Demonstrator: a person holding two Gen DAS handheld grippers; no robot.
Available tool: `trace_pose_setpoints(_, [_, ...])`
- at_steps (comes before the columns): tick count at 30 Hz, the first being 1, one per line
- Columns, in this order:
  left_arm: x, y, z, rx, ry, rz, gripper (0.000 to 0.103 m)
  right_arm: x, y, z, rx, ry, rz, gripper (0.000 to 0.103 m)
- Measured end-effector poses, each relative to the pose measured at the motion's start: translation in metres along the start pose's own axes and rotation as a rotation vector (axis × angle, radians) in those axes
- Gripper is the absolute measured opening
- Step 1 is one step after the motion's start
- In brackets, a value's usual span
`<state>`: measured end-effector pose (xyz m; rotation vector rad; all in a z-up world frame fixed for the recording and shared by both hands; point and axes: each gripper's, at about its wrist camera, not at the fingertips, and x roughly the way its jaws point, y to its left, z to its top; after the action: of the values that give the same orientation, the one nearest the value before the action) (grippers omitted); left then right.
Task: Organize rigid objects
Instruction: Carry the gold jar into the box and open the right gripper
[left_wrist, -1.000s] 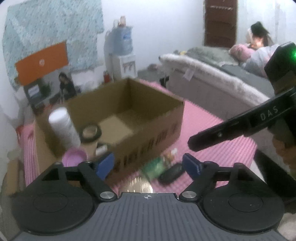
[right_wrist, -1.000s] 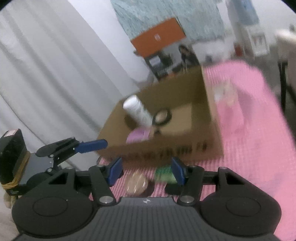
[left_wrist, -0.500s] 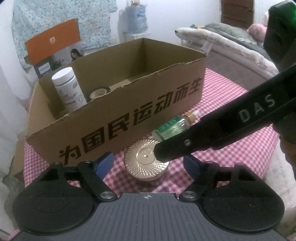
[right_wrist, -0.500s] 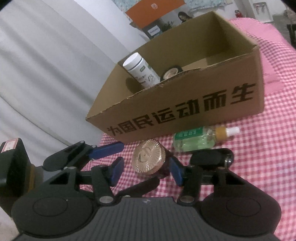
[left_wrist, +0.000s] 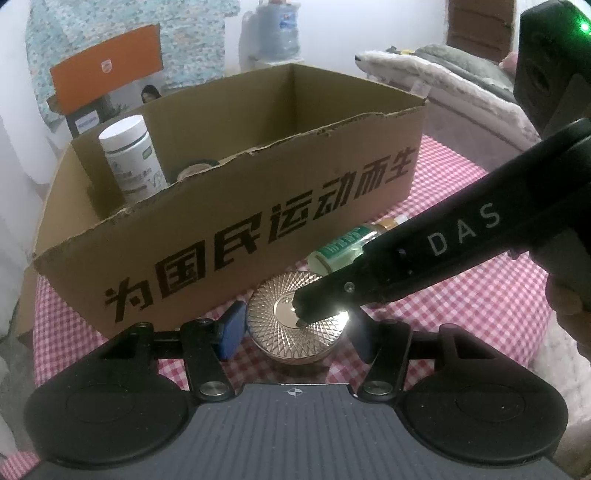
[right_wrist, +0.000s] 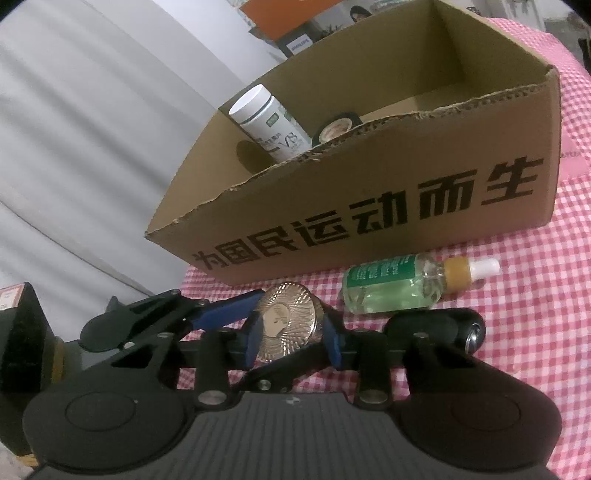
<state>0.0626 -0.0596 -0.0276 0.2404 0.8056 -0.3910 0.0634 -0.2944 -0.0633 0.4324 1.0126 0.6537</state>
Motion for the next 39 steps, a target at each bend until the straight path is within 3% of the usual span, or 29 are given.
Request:
trace_pose_setpoints(4, [-0.012,0.001,-0.001,-0.017,-0.01,-0.013,0.058,-0.003,0.003,-0.002,-0.004,0.004,0.0,0.035])
trace_pose_setpoints(10, [-0.049,-0.002,0.006,-0.01,-0.088,0.015,0.058,-0.022,0.024,-0.003,-0.049,-0.013,0.015,0.035])
trace_pose_setpoints(20, [-0.085,0.013,0.063,-0.025,-0.22,0.033,0.058,-0.074,0.071,0.037,-0.189,-0.128,0.056,0.035])
trace_pose_setpoints(26, [-0.058,0.022,0.109,-0.033,-0.22,0.01,0.058,-0.083,0.074,0.09,-0.212,-0.132,0.037,0.035])
trace_pose_setpoints(39, [0.052,0.052,0.169,-0.153,-0.048,-0.061,0.058,-0.026,0.017,0.19,-0.144,0.001,-0.099,0.035])
